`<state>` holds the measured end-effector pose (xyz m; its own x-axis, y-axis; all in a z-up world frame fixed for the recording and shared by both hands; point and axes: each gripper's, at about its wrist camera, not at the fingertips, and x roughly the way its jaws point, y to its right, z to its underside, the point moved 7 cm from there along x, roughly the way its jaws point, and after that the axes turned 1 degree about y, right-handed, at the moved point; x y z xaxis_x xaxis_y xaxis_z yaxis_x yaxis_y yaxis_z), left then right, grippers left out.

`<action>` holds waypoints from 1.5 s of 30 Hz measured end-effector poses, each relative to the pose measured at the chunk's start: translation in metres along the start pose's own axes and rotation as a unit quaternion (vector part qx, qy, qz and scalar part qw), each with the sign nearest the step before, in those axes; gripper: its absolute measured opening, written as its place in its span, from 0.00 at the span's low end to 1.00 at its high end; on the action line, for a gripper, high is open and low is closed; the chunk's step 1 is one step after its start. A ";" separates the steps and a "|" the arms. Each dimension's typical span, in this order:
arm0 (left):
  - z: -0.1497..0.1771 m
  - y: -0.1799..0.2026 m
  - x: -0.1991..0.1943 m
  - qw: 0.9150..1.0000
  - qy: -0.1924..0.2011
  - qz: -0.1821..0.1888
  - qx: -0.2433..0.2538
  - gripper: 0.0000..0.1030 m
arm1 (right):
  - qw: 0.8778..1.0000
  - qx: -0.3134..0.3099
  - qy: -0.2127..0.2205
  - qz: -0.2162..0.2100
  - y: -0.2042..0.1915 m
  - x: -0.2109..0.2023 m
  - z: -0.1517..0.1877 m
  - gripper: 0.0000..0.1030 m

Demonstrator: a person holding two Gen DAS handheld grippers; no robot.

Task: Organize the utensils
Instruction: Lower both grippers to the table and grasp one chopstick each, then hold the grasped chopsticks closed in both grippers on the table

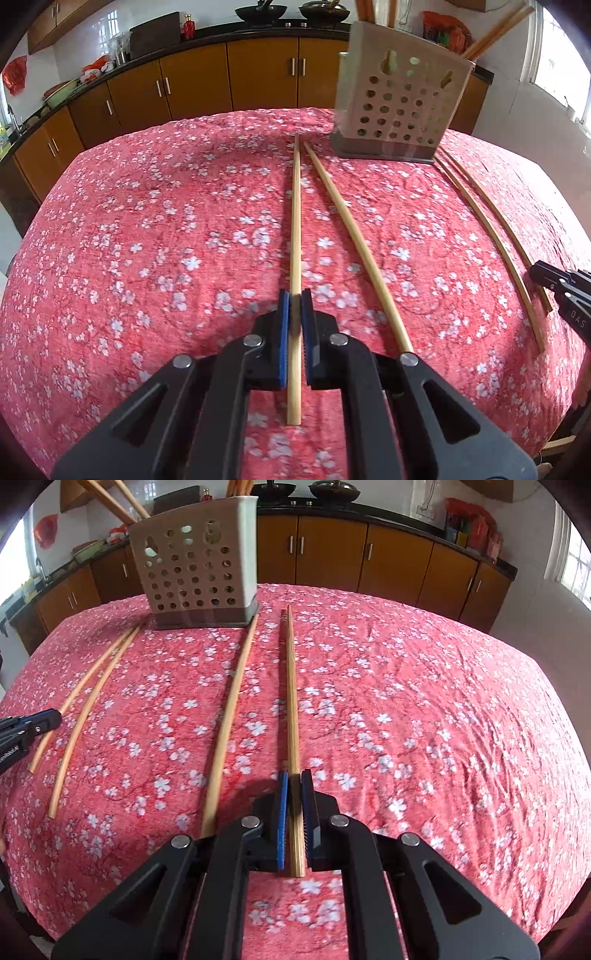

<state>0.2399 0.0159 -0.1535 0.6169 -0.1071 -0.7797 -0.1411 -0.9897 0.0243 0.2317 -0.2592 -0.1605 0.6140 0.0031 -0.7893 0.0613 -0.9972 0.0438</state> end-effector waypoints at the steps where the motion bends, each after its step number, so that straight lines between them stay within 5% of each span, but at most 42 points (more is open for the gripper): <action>1: -0.002 -0.008 0.001 1.000 0.000 -0.006 -0.002 0.08 | 1.000 0.004 -0.001 0.006 0.007 0.003 -0.003 0.08; 8: -0.008 -0.036 0.006 0.999 0.011 -0.002 -0.031 0.08 | 0.999 0.046 0.006 0.005 0.040 0.017 -0.015 0.08; 45: -0.005 -0.038 0.002 0.998 0.015 0.012 -0.054 0.09 | 0.999 0.043 0.032 -0.001 0.040 0.019 -0.011 0.08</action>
<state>0.2506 0.0531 -0.1530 0.6374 -0.1325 -0.7591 -0.0730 -0.9911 0.1117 0.2540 -0.2980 -0.1669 0.6638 0.0075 -0.7478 -0.0032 -0.9999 -0.0128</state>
